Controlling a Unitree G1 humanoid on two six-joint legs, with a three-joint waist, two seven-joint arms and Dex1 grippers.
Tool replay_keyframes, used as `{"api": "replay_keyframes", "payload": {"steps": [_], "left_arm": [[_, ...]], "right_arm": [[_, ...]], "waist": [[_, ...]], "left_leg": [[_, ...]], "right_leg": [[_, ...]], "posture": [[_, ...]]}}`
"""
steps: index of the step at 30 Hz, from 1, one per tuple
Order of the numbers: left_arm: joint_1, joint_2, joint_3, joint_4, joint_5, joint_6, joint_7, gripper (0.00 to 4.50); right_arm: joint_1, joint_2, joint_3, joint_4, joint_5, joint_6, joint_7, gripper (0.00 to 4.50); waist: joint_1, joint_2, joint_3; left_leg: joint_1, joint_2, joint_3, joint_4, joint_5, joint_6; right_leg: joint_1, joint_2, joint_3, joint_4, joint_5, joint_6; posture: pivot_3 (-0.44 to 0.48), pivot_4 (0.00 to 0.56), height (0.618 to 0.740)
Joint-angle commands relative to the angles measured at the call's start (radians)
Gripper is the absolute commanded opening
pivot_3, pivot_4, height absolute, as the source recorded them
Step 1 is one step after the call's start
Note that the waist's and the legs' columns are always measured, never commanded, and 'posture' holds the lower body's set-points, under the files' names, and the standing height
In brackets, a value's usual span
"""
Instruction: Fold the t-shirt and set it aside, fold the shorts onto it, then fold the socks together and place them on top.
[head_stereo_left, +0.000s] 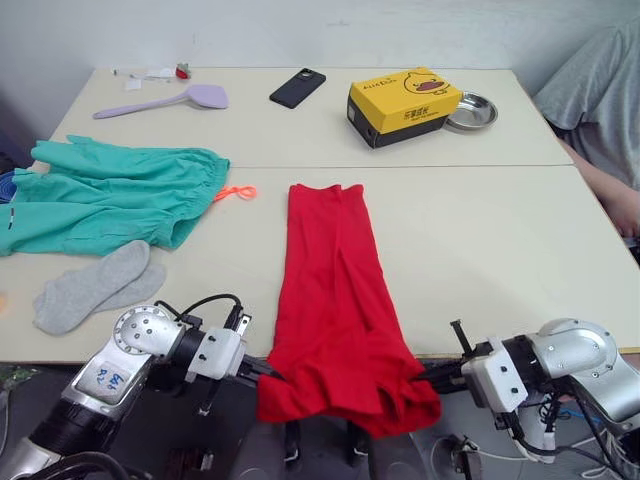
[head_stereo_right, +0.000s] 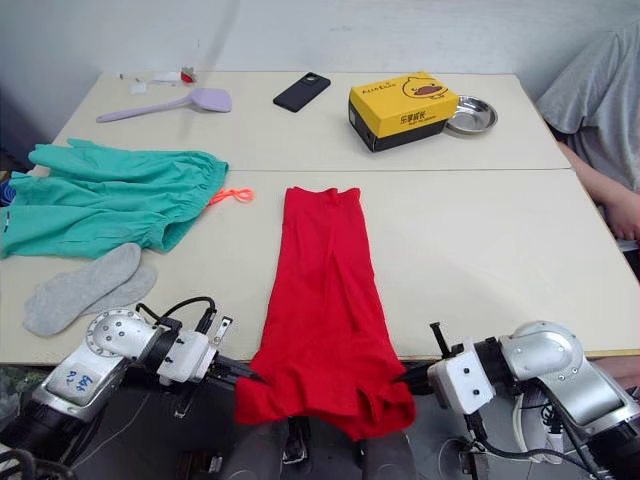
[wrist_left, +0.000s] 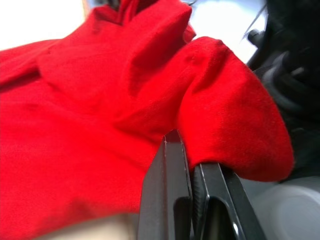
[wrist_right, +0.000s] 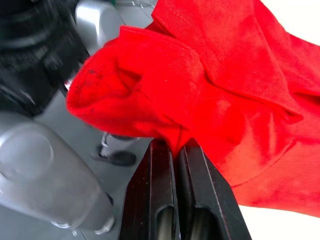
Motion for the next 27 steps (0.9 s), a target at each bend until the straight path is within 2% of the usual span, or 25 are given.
{"api": "replay_keyframes", "payload": {"steps": [1, 3, 6, 11, 15, 18, 23, 27], "left_arm": [[-0.056, 0.022, 0.09, -0.062, -0.173, 0.244, 0.04, 0.05], [-0.123, 0.011, 0.128, -0.032, -0.23, 0.386, 0.102, 0.05], [-0.291, -0.064, 0.199, 0.129, -0.309, 0.55, 0.198, 0.05], [-0.502, -0.181, 0.244, 0.371, -0.283, 0.652, 0.278, 0.05], [-0.67, -0.31, 0.255, 0.627, -0.174, 0.592, 0.41, 0.05], [-0.752, -0.38, 0.283, 0.781, -0.118, 0.527, 0.477, 0.05], [-0.823, -0.436, 0.316, 0.962, -0.043, 0.443, 0.551, 0.05], [-0.859, -0.464, 0.359, 1.084, 0.002, 0.354, 0.628, 0.05]], "right_arm": [[-0.051, -0.04, -0.084, -0.093, 0.162, 0.227, -0.008, 0.0], [-0.117, -0.024, -0.108, -0.104, 0.232, 0.352, -0.034, 0.0], [-0.301, 0.06, -0.114, -0.01, 0.264, 0.5, -0.092, 0.0], [-0.525, 0.202, -0.088, 0.221, 0.172, 0.609, -0.143, 0.0], [-0.708, 0.359, -0.082, 0.494, 0.058, 0.649, -0.282, 0.0], [-0.79, 0.44, -0.078, 0.638, -0.031, 0.64, -0.361, 0.0], [-0.882, 0.532, -0.093, 0.819, -0.134, 0.636, -0.492, 0.0], [-0.916, 0.585, -0.109, 0.879, -0.17, 0.626, -0.545, 0.0]], "waist": [[0.003, 0.001, 0.0], [0.004, 0.001, 0.001], [0.004, 0.001, 0.001], [0.003, 0.001, 0.001], [0.002, 0.0, 0.001], [0.0, 0.0, 0.001], [-0.003, 0.0, 0.001], [-0.005, 0.0, 0.001]], "left_leg": [[0.0, 0.0, -0.001, 0.0, 0.0, 0.0], [0.0, 0.0, -0.002, 0.0, 0.0, 0.0], [0.001, 0.0, -0.003, 0.001, 0.001, 0.0], [-0.003, -0.001, -0.002, 0.001, 0.006, -0.005], [-0.004, -0.001, -0.001, 0.006, 0.009, 0.0], [-0.007, -0.001, -0.001, 0.011, 0.009, 0.002], [-0.008, -0.001, 0.0, 0.01, 0.009, 0.002], [-0.008, -0.001, 0.0, 0.01, 0.009, 0.001]], "right_leg": [[0.0, 0.0, 0.0, 0.0, 0.0, 0.0], [0.0, 0.0, 0.0, 0.0, 0.0, 0.0], [0.001, 0.0, -0.001, 0.0, 0.0, -0.001], [-0.001, 0.001, -0.004, 0.0, 0.0, 0.0], [0.0, 0.004, -0.007, 0.005, 0.0, 0.0], [-0.001, 0.003, -0.009, 0.008, 0.001, 0.002], [-0.003, 0.003, -0.006, 0.011, 0.001, 0.002], [-0.004, 0.003, -0.006, 0.012, 0.001, 0.002]], "posture": [[0.0, 0.15, 0.74], [0.0, 0.15, 0.74], [0.0, 0.15, 0.74], [0.0, 0.15, 0.74], [0.0, 0.15, 0.74], [0.0, 0.15, 0.74], [0.0, 0.15, 0.74], [0.0, 0.15, 0.74]]}}
